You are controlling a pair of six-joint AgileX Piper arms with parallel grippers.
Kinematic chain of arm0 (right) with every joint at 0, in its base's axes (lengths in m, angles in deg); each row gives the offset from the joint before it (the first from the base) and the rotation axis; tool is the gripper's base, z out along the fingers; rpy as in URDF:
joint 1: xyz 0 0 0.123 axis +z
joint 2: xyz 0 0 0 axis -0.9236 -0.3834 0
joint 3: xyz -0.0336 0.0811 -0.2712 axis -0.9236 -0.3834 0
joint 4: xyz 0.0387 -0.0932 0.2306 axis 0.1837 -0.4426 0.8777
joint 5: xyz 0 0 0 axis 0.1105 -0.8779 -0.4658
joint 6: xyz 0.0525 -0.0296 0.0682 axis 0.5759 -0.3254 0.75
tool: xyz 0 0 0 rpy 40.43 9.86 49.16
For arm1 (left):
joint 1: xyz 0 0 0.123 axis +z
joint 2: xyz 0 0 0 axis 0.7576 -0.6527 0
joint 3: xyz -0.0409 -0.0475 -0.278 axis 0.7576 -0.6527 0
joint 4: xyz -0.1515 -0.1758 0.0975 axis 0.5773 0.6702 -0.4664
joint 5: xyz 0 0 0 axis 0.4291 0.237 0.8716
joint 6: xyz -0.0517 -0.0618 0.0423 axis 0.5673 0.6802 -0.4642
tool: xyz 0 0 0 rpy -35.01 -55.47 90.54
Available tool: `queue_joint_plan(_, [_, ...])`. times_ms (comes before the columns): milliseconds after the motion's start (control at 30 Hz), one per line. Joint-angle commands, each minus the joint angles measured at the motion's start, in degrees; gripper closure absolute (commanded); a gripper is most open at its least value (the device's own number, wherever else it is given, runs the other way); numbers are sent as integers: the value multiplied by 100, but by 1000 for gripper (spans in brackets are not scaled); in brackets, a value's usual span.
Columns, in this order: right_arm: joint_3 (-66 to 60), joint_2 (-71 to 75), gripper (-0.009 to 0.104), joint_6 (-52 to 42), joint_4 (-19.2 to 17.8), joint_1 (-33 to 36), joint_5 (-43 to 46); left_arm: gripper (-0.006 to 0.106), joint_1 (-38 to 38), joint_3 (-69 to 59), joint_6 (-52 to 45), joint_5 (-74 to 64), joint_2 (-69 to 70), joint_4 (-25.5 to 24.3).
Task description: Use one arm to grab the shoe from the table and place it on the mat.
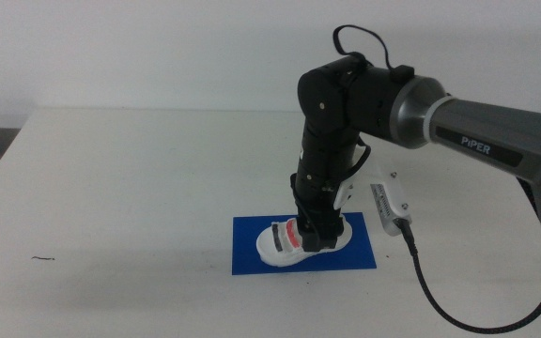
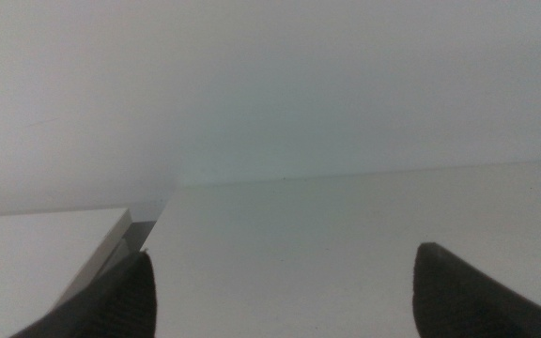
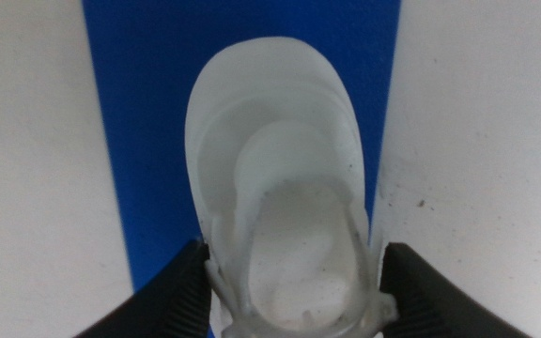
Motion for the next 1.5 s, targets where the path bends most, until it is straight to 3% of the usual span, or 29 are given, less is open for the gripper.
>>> queue_joint_plan(0, [33, 35, 93, 140, -2, -110, -51, 7, -9, -2, 17, 68, -28, 23])
queue_joint_plan(600, [33, -259, 95, 140, 575, -374, 495, 7, -9, -2, 17, 68, -28, 23])
queue_joint_plan(800, [33, -324, 93, 140, 595, -374, 474, 7, -9, -2, 17, 68, -28, 23])
queue_joint_plan(833, [33, -324, 71, 131, 567, -374, 477, 7, -9, -2, 17, 68, -28, 23])
queue_joint_plan(867, [33, -324, 38, 131, 442, -374, 477, 7, -9, -2, 17, 68, -28, 23])
queue_joint_plan(967, [33, -324, 2, 103, 454, -374, 477, 7, -9, -2, 17, 68, -28, 23])
queue_joint_plan(1200, [44, 230, 3, -501, 675, -374, 192, 7, -9, -2, 17, 68, -28, 23])
queue_joint_plan(1267, [44, 618, 3, -978, 575, -374, -51, 7, -9, -2, 17, 68, -28, 23])
queue_joint_plan(1333, [44, 1013, 3, -2247, 300, -374, -51, 7, -9, -2, 17, 68, -28, 23])
queue_joint_plan(1400, [10, 1405, 3, -4546, -112, -325, -51, 7, -9, -2, 17, 68, -28, 23])
queue_joint_plan(1467, [10, 1785, 3, -7080, -179, -313, -51, 7, -9, -2, 17, 68, -28, 23])
